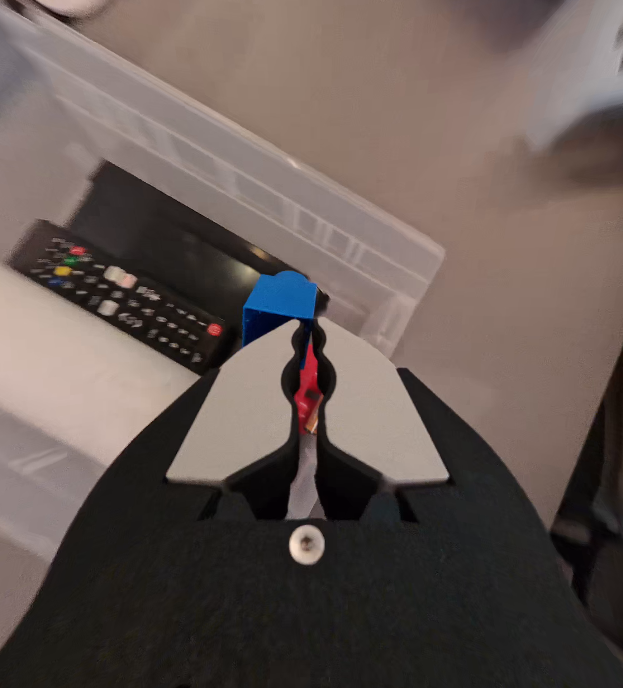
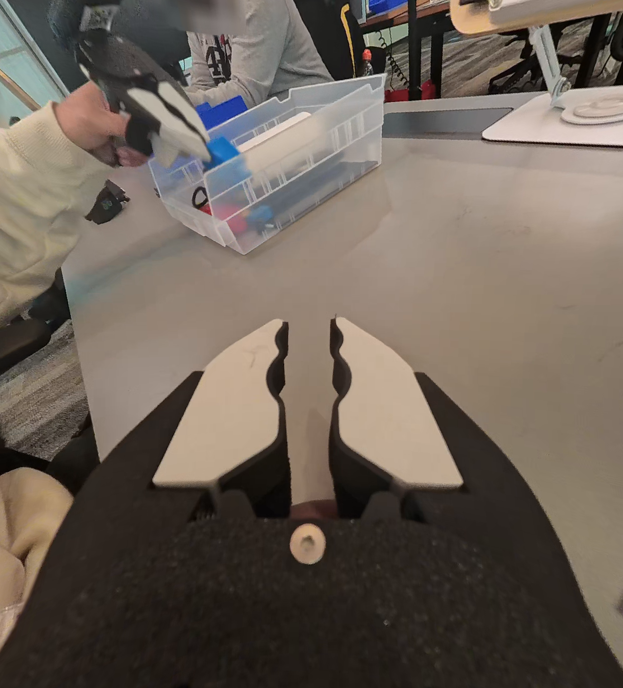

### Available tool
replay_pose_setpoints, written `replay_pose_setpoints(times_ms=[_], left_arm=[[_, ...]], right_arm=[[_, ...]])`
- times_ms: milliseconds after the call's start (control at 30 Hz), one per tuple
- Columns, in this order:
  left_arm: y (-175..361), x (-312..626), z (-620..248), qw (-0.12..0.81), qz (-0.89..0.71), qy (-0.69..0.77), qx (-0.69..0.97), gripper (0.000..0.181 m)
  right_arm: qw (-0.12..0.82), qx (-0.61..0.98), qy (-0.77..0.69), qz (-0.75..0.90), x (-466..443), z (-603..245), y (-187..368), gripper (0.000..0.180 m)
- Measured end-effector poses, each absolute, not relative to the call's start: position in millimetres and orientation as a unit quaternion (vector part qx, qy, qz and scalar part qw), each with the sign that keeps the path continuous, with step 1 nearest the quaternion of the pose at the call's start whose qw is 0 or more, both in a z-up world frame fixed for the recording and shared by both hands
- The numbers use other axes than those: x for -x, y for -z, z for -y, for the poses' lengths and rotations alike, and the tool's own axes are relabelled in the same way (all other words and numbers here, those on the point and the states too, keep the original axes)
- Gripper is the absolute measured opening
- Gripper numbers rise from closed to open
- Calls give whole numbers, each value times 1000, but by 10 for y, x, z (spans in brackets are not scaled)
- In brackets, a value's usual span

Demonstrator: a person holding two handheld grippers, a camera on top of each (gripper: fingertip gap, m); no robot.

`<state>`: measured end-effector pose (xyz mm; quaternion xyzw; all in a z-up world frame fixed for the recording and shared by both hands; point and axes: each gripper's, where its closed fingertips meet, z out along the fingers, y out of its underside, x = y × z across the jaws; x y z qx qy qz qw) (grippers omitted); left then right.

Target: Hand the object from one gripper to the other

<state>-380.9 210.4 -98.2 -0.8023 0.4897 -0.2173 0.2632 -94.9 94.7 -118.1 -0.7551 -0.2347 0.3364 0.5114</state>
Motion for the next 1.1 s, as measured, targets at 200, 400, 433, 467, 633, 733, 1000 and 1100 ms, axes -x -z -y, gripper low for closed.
replay_pose_setpoints(times_ms=[200, 400, 433, 467, 633, 733, 1000, 1100], left_arm=[[-77, 3695, -2500, 447, -265, 354, 778, 2], [-463, 2835, -2367, 366, -216, 439, 792, 2], [-445, 2673, -2301, 356, -227, 431, 798, 2], [-425, 2513, -2230, 350, -239, 427, 799, 2], [-146, 1991, -1988, 305, -283, 393, 820, 2], [-31, 1828, -1888, 287, -307, 383, 823, 2], [98, 1559, -1782, 258, -324, 394, 820, 2], [25, 1542, -1755, 260, -332, 419, 804, 2]], right_arm=[[537, 727, -328, 275, 1081, -1019, 1073, 22], [585, 686, -189, 389, 1336, -1636, 655, 33], [576, 684, -153, 420, 1398, -1734, 603, 39], [559, 687, -116, 451, 1453, -1819, 581, 46], [557, 671, -2, 489, 1599, -2033, 297, 58], [562, 654, 6, 506, 1663, -1992, 220, 56], [582, 614, 71, 528, 1710, -2003, 227, 37], [587, 622, 42, 517, 1693, -1975, 170, 37]])
